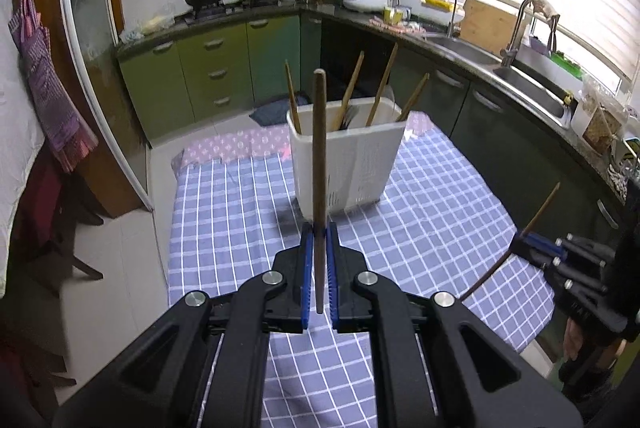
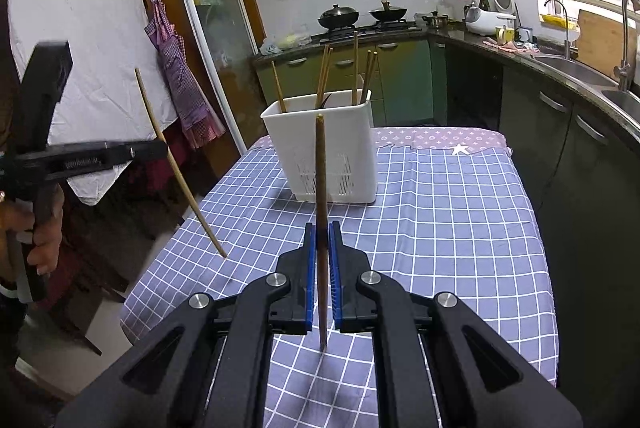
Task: Organize utensils
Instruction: 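Carry both held chopsticks upright over the white holder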
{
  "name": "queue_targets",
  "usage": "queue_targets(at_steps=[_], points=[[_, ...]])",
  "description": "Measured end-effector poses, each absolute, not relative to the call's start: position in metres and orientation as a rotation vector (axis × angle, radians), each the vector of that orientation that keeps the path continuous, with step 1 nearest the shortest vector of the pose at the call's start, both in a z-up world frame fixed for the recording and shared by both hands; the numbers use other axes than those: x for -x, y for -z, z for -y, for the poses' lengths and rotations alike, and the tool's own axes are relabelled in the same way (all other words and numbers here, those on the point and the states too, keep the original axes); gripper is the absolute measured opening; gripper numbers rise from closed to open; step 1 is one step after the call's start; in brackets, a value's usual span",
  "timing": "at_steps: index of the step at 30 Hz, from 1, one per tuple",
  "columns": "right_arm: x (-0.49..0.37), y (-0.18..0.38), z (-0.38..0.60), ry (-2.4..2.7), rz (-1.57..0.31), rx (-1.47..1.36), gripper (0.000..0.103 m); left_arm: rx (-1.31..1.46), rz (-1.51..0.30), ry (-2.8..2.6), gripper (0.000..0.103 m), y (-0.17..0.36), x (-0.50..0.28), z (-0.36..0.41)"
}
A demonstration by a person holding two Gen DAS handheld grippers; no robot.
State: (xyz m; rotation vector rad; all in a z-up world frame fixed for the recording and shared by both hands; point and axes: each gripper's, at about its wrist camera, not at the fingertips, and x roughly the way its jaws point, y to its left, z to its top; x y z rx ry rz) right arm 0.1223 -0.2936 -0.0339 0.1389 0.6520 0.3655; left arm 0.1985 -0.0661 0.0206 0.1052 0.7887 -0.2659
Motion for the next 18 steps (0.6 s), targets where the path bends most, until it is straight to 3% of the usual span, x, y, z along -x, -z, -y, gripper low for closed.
queue_targets(at_steps=[18], points=[[-0.124, 0.043, 0.302, -0.371, -0.663, -0.166, 0.007, -0.127, -0.688, 0.264, 0.007, -0.094, -0.238, 0.102]])
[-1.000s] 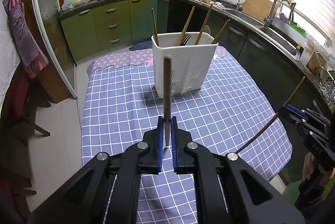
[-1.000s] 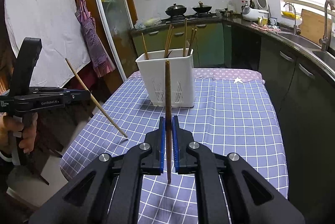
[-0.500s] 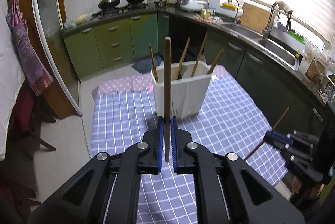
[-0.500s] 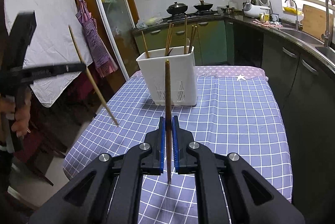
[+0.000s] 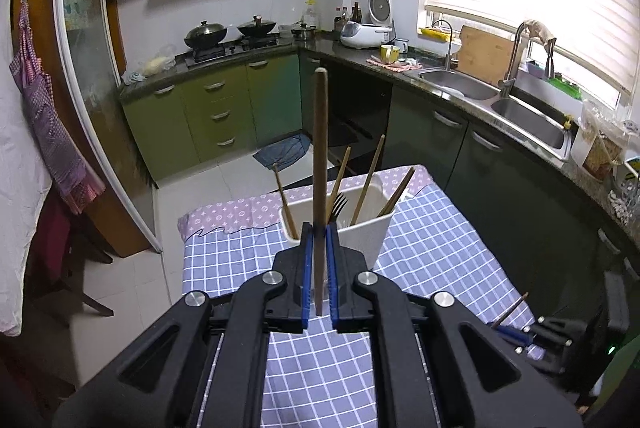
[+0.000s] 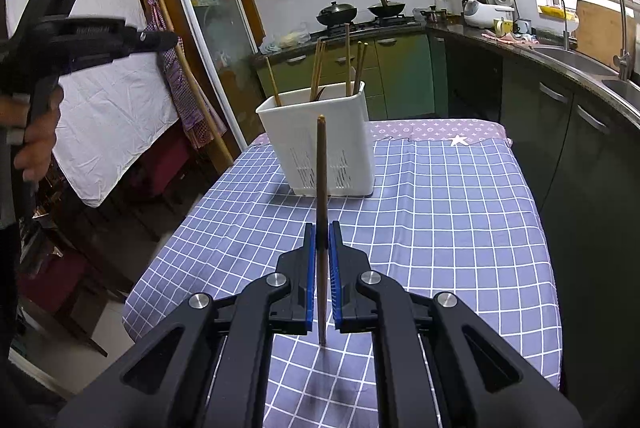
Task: Organize utensils
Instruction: 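Carry both held chopsticks upright over the white holder, then open the left tool to drop its chopstick in the holder while the right drops its own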
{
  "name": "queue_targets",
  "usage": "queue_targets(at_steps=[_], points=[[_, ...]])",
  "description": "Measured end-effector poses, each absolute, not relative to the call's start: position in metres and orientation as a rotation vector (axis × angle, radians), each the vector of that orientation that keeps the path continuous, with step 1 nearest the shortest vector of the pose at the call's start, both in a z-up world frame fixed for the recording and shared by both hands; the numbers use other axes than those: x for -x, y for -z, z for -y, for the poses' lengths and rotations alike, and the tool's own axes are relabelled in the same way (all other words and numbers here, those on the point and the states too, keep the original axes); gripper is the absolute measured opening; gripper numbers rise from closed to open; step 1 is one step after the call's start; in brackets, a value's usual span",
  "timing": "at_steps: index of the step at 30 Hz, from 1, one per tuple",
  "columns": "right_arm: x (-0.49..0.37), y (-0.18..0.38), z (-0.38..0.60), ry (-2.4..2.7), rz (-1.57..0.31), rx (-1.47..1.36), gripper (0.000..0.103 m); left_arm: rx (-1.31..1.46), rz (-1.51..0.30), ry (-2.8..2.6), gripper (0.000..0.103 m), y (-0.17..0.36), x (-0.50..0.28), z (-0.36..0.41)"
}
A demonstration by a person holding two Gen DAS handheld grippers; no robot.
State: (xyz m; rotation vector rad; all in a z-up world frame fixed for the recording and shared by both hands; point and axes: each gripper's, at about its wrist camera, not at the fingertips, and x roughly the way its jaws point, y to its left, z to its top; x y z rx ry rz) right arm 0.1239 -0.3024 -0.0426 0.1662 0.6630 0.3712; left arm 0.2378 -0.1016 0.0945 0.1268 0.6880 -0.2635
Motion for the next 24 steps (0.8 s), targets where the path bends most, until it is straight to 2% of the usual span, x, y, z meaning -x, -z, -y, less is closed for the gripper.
queue_targets(at_steps=[14, 19, 24], points=[[-0.126, 0.045, 0.308, -0.385, -0.663, -0.181, 0.007, -0.091, -0.590, 0.233, 0.007, -0.142, -0.298, 0.119], [-0.128, 0.045, 0.311, -0.387, -0.666, -0.188, 0.007, -0.077, -0.604, 0.220, 0.007, -0.125, -0.332, 0.123], [-0.129, 0.045, 0.313, -0.384, -0.668, -0.194, 0.007, -0.073, -0.679, 0.209, 0.007, -0.085, -0.355, 0.125]])
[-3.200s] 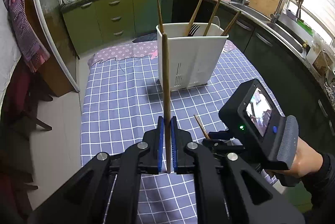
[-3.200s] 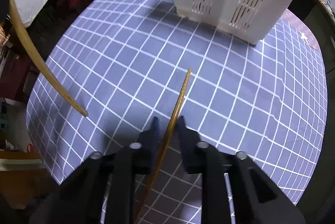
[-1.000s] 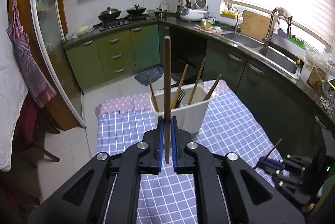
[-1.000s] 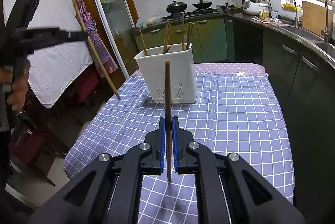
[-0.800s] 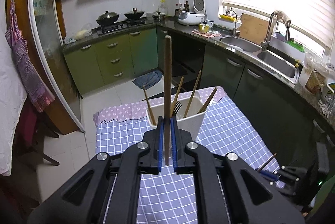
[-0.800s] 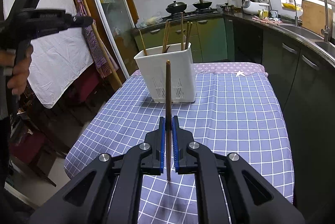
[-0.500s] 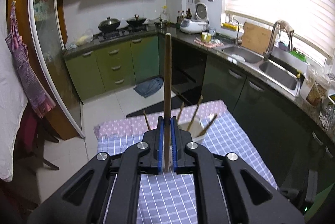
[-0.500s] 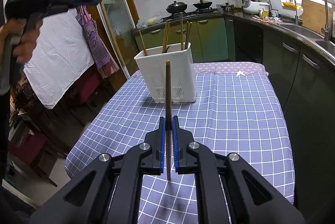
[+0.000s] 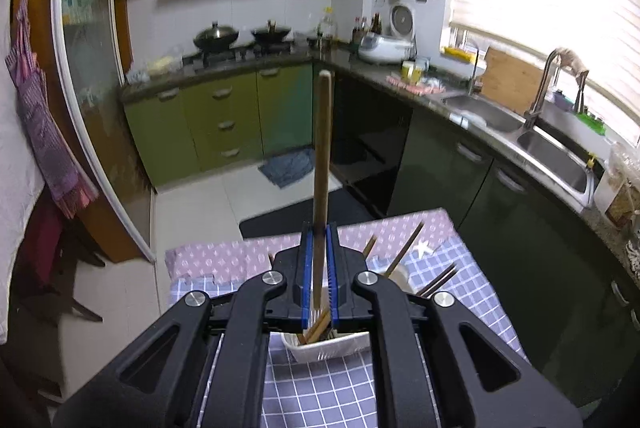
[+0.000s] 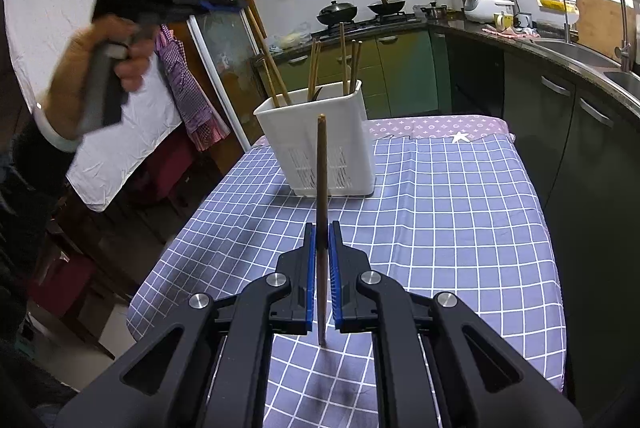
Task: Organize utensils
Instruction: 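Open the left tool to drop its chopstick in the holder while the right drops its own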
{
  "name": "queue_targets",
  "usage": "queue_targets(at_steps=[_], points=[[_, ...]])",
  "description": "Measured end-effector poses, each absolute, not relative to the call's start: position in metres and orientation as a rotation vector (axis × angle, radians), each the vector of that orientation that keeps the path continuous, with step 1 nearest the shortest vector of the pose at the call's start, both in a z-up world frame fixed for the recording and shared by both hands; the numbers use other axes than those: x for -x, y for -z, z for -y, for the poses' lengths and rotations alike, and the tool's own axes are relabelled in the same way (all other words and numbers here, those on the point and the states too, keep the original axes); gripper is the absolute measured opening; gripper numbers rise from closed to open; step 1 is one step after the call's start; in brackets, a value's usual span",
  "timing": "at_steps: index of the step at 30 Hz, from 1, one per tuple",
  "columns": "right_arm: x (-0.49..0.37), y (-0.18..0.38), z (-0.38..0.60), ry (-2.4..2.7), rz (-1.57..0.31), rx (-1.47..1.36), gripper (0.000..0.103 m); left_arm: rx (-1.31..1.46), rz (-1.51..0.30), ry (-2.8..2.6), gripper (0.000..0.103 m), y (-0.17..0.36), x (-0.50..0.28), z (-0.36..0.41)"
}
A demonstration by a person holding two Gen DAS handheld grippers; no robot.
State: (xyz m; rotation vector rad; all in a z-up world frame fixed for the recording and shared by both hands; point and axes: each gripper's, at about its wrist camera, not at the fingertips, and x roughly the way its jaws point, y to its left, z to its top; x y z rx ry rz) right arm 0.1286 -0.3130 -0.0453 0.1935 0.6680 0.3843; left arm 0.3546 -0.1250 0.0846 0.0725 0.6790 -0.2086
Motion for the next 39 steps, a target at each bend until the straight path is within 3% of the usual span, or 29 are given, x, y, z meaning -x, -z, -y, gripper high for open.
queue_targets(at_steps=[6, 11, 15, 17, 24, 31, 39], points=[[-0.127, 0.045, 0.310, -0.390, -0.671, -0.194, 0.007, -0.081, -0.735, 0.217, 0.010, -0.046, -0.347, 0.116], [-0.128, 0.041, 0.313, -0.414, -0.674, -0.211, 0.007, -0.034, -0.662, 0.213, 0.026, -0.038, -0.302, 0.087], [-0.134, 0.026, 0.314, -0.434, -0.663, -0.212, 0.007, 0.008, -0.603, 0.205, 0.047, -0.025, -0.244, 0.059], [-0.143, 0.011, 0.313, -0.448, -0.649, -0.203, 0.007, 0.013, -0.566, 0.198, 0.048, -0.013, -0.208, 0.048], [-0.197, -0.068, 0.305, -0.445, -0.536, -0.206, 0.007, -0.007, -0.434, 0.103, 0.073, 0.011, -0.127, 0.026], [-0.269, -0.121, 0.274, -0.321, -0.420, -0.173, 0.007, 0.033, -0.422, 0.061, 0.077, 0.010, -0.106, 0.001], [-0.324, -0.089, 0.246, -0.260, -0.512, -0.119, 0.007, 0.037, -0.418, 0.052, 0.083, 0.012, -0.110, -0.003]])
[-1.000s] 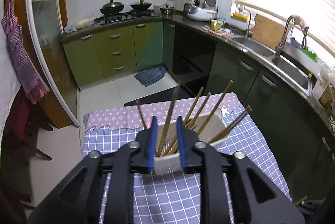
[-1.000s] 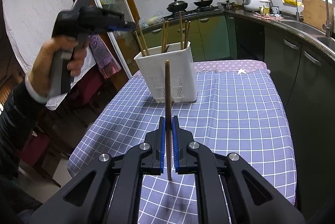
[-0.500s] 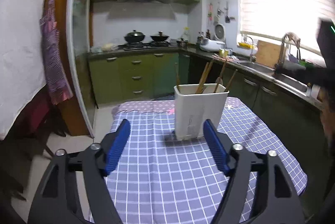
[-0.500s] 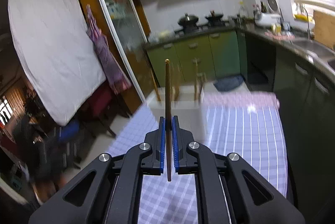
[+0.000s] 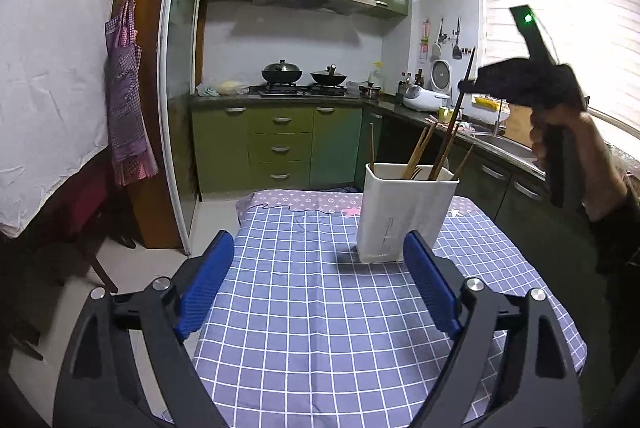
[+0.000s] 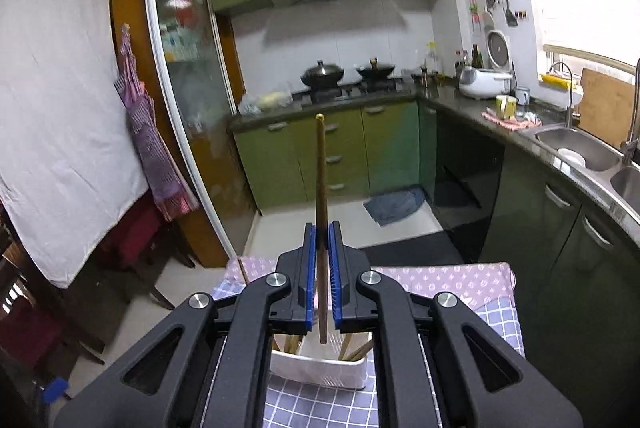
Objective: Organize utensils
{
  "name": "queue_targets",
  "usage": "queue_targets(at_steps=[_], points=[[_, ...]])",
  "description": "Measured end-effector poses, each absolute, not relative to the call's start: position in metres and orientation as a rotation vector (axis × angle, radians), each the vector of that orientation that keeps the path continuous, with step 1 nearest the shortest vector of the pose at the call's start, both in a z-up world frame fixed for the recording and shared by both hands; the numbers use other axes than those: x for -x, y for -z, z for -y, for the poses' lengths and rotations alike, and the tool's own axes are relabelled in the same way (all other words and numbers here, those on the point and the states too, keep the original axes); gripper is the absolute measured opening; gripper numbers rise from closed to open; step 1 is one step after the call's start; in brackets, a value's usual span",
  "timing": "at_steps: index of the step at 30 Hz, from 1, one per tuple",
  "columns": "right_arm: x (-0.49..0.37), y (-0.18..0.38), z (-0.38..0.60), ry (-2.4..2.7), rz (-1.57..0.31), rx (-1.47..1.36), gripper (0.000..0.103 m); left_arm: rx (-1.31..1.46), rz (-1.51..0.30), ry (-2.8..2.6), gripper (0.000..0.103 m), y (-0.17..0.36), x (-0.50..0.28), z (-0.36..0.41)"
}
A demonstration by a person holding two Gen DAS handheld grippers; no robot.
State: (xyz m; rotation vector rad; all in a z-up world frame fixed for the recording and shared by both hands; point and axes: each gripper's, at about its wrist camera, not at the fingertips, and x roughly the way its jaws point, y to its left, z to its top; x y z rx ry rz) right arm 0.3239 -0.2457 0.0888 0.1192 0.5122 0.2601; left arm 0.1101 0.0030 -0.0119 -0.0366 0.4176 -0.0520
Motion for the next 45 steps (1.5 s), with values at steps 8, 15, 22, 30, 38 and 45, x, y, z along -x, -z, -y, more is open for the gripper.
queue_targets(at_steps=[8, 15, 22, 30, 38, 45], points=[[-0.334, -0.046, 0.231, -0.245, -0.599, -0.068, 0.007, 0.051, -0.452, 0.079, 0.088, 0.021, -0.116, 0.003], [-0.314, -0.036, 0.238, -0.252, -0.580, -0.071, 0.013, 0.030, -0.464, 0.084, 0.090, 0.025, -0.114, 0.012], [-0.209, -0.035, 0.267, -0.256, -0.446, -0.072, 0.056, 0.025, -0.446, 0.099, 0.094, 0.023, -0.108, 0.016], [-0.097, 0.022, 0.313, -0.156, -0.410, -0.125, 0.092, 0.022, -0.477, 0.121, 0.096, 0.035, -0.100, 0.023], [-0.010, 0.009, 0.314, -0.181, -0.313, -0.110, 0.098, 0.007, -0.424, 0.131, 0.096, 0.021, -0.061, 0.029], [0.045, -0.006, 0.300, -0.193, -0.291, -0.067, 0.098, 0.023, -0.406, 0.125, 0.096, 0.010, -0.021, 0.020]])
